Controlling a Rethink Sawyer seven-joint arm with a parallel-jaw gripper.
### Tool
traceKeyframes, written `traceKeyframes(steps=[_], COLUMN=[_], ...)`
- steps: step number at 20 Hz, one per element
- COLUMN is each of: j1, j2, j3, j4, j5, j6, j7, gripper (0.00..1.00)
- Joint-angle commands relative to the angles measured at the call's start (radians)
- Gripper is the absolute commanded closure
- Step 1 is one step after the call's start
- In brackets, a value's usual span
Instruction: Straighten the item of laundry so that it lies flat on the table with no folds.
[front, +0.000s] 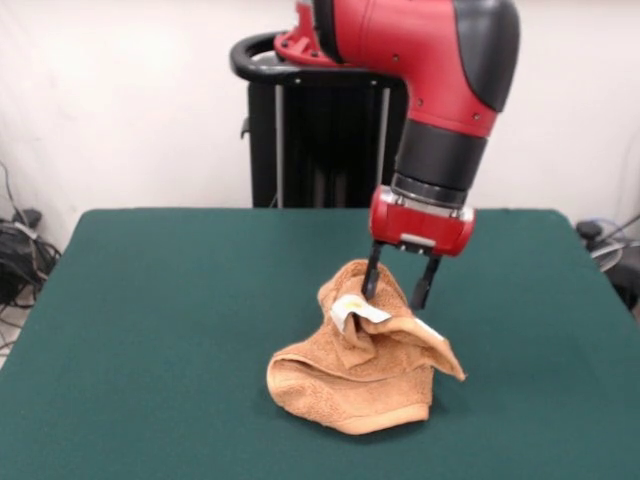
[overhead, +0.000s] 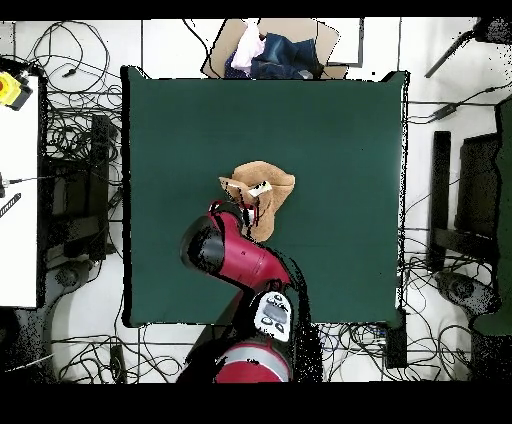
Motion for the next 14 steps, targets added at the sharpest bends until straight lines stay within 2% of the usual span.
traceKeyframes(steps=[1,14], j1=[-0.036,-0.049], j2=[0.061,0.078], j3=[0.094,0.109], j4=[-0.064,-0.089], j5=[0.007,0.008], j6=[-0.065,-0.074], j7=[0.264,0.267], gripper=[0.00,0.00])
